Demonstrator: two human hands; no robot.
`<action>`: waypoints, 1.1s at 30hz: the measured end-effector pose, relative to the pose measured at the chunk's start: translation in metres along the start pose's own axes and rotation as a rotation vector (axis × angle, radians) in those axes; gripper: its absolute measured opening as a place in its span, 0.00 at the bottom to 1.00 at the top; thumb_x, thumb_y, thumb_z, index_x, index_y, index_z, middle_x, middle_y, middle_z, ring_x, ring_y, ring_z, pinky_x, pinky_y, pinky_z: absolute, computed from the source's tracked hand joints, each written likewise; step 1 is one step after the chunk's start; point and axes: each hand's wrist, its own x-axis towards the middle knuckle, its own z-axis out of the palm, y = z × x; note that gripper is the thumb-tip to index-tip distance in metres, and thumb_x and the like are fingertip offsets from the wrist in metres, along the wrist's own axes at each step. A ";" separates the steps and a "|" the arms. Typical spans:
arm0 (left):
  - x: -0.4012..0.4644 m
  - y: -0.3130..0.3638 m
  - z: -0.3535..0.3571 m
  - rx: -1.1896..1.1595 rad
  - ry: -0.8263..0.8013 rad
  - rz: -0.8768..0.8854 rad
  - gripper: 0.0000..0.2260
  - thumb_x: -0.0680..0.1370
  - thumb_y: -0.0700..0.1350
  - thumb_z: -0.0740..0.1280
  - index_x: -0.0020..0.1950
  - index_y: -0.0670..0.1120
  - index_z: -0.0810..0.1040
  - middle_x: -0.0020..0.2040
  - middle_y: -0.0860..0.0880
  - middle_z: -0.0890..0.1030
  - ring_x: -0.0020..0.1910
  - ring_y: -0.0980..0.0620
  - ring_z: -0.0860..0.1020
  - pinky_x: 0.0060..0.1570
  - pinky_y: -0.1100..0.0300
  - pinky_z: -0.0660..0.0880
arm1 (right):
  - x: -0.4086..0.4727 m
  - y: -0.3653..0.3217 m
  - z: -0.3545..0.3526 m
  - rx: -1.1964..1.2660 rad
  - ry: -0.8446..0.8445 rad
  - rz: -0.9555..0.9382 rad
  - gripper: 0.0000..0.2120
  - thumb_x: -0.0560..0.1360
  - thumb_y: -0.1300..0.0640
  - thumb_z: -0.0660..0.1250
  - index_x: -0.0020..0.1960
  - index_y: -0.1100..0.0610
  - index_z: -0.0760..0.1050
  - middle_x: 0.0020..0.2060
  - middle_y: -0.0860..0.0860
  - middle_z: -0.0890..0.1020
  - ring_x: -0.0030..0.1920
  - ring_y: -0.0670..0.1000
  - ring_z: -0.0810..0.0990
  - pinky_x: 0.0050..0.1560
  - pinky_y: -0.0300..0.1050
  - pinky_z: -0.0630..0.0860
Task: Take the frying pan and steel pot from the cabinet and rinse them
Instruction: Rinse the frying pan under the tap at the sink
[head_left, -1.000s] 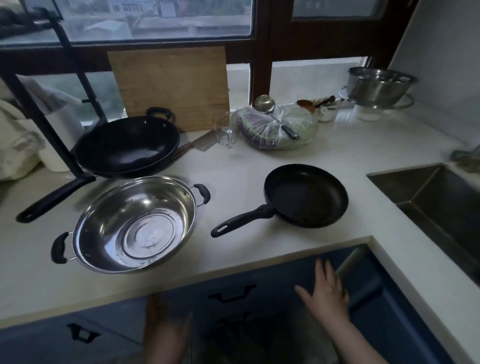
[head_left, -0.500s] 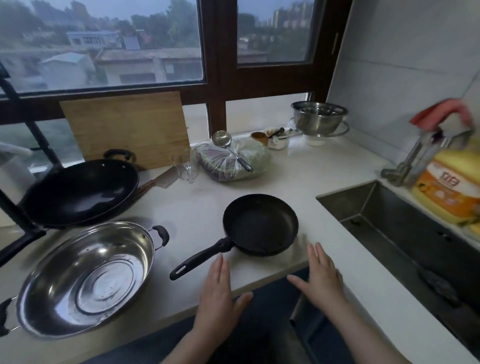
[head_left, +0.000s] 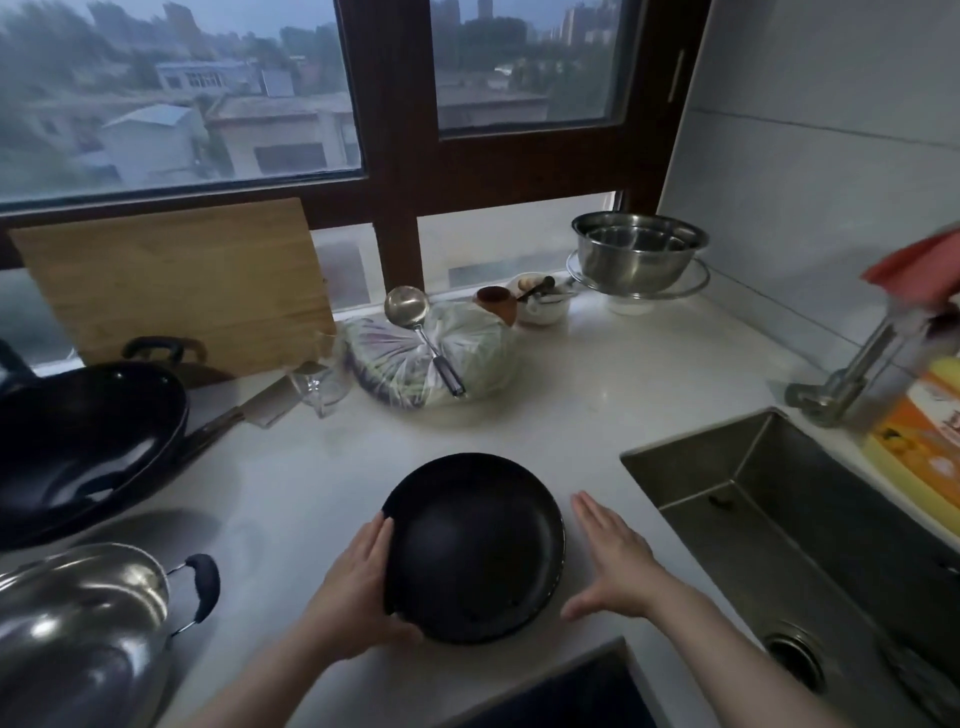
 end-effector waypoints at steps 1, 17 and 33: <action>0.004 -0.002 0.001 -0.001 -0.010 0.010 0.74 0.44 0.85 0.52 0.75 0.40 0.33 0.75 0.50 0.33 0.77 0.49 0.39 0.71 0.66 0.40 | 0.009 0.004 -0.005 -0.010 -0.026 -0.023 0.67 0.61 0.34 0.77 0.79 0.51 0.32 0.78 0.46 0.36 0.78 0.50 0.38 0.78 0.53 0.47; 0.011 -0.004 0.003 -0.172 -0.006 0.008 0.64 0.57 0.68 0.75 0.69 0.54 0.26 0.66 0.66 0.27 0.66 0.71 0.26 0.67 0.76 0.42 | 0.074 0.017 -0.020 -0.015 -0.162 -0.286 0.70 0.55 0.35 0.78 0.79 0.49 0.33 0.79 0.45 0.42 0.78 0.47 0.41 0.78 0.51 0.49; 0.051 -0.003 -0.003 -0.311 -0.060 0.119 0.69 0.49 0.74 0.73 0.73 0.52 0.31 0.76 0.55 0.33 0.72 0.65 0.31 0.65 0.78 0.43 | 0.047 0.030 -0.015 0.468 -0.134 -0.212 0.66 0.50 0.52 0.84 0.77 0.37 0.47 0.72 0.36 0.62 0.73 0.40 0.61 0.73 0.48 0.64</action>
